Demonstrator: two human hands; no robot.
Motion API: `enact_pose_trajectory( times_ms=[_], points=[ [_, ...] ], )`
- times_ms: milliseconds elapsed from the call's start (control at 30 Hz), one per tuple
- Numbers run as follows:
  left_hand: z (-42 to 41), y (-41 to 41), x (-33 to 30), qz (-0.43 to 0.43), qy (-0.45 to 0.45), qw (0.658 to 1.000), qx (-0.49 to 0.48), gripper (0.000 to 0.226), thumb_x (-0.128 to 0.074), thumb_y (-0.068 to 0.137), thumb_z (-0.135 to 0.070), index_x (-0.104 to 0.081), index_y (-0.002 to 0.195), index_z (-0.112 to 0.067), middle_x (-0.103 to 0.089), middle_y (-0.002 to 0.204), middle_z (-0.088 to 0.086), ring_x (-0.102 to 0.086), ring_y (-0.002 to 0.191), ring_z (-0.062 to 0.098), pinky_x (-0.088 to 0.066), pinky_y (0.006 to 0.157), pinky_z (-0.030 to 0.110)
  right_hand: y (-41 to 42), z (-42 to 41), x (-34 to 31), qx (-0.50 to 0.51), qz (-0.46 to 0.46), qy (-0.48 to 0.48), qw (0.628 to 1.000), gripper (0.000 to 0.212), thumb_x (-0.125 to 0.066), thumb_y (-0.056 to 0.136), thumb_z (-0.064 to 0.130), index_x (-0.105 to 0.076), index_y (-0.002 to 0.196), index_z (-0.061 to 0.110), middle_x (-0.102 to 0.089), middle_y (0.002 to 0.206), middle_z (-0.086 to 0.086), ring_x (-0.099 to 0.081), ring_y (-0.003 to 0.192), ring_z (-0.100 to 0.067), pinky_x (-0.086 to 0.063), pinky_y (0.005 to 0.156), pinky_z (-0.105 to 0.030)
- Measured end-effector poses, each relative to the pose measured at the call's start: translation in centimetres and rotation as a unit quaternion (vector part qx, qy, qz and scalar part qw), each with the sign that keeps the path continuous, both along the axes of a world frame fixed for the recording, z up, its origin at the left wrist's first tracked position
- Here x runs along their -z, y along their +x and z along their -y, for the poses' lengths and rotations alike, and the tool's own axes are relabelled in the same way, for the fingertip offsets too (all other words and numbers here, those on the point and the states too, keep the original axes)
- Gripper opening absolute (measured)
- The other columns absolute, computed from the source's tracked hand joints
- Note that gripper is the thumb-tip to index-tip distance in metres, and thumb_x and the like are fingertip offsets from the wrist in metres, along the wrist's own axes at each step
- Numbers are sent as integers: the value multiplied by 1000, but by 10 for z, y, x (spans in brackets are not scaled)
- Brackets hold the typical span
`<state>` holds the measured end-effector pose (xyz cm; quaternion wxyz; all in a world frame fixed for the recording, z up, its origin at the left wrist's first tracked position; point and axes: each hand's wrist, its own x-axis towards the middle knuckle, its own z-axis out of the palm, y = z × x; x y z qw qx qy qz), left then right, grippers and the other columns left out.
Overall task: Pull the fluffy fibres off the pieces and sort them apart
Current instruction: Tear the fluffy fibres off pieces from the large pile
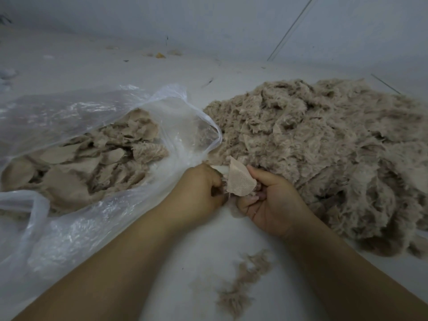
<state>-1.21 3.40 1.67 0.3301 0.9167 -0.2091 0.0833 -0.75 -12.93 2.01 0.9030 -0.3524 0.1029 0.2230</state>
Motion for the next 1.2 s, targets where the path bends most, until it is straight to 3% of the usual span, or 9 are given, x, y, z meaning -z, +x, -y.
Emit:
enact_pose_trajectory(
  times_ms=[100,267,367,467,700,933,1000,1100,1200],
  points=[
    [-15,-5,-10,-97,-31,992,79,10,-77,74,-3,-77,71,-12,-71,71,-2,-64,65,12,-47,62,16,-1,-1,-2,3,1,-13,1000,15,-60,75,17,-61,64,7,-36,49,5,-34,33,-4,-30,32,-14],
    [-40,-14,-31,-351,-67,897,260,16,-77,79,-25,-78,90,-13,-75,79,9,-70,66,20,-56,61,29,-3,-1,-5,-12,4,-7,1000,17,-58,80,18,-56,67,7,-35,50,5,-35,34,-4,-30,32,-14],
    [-28,-12,-29,-303,-163,934,98,40,-80,74,-44,-68,73,-5,-67,56,13,-55,38,19,-41,38,19,-4,-2,-5,-19,14,-19,1000,18,-55,86,18,-53,73,7,-38,50,5,-37,35,-4,-30,32,-14],
    [-7,-12,-20,-224,-263,938,-6,33,-76,78,-34,-59,82,-6,-55,53,3,-45,35,17,-32,37,20,-5,-2,-5,-44,43,-36,997,23,-46,97,18,-54,82,5,-45,49,3,-41,37,-4,-30,33,-12],
    [-4,-12,-16,-250,-330,910,10,34,-57,97,-22,-54,71,0,-50,47,6,-40,35,15,-30,38,18,-3,-2,-4,-11,37,-62,997,33,-56,91,38,-63,77,9,-46,52,4,-30,38,-2,-25,38,-10],
    [1,-12,-10,-245,-387,887,50,20,-60,95,-20,-64,104,-3,-65,72,14,-58,49,23,-40,38,25,-7,-3,-3,-58,127,-94,986,33,-57,84,23,-56,103,-4,-58,60,-9,-46,41,-8,-29,36,-11],
    [2,-12,-8,-250,-390,882,86,14,-63,92,-7,-62,106,-5,-68,76,16,-59,47,25,-43,37,24,-6,-2,-2,-68,133,-108,983,29,-57,85,24,-60,93,-4,-51,61,-12,-38,52,-14,-28,36,-11],
    [-7,-9,-7,-287,-378,874,103,14,-65,87,1,-57,95,10,-67,68,20,-58,39,24,-45,36,23,-5,-2,-1,-58,130,-118,983,31,-55,87,22,-61,98,-7,-46,60,-12,-31,53,-14,-28,37,-11],
    [-18,-6,-11,-330,-357,868,101,22,-75,77,-15,-60,78,0,-64,60,19,-55,35,21,-40,34,19,-5,-3,1,-43,123,-113,985,40,-56,85,23,-57,110,-9,-56,61,-5,-31,48,-4,-29,38,-10]
  ],
)
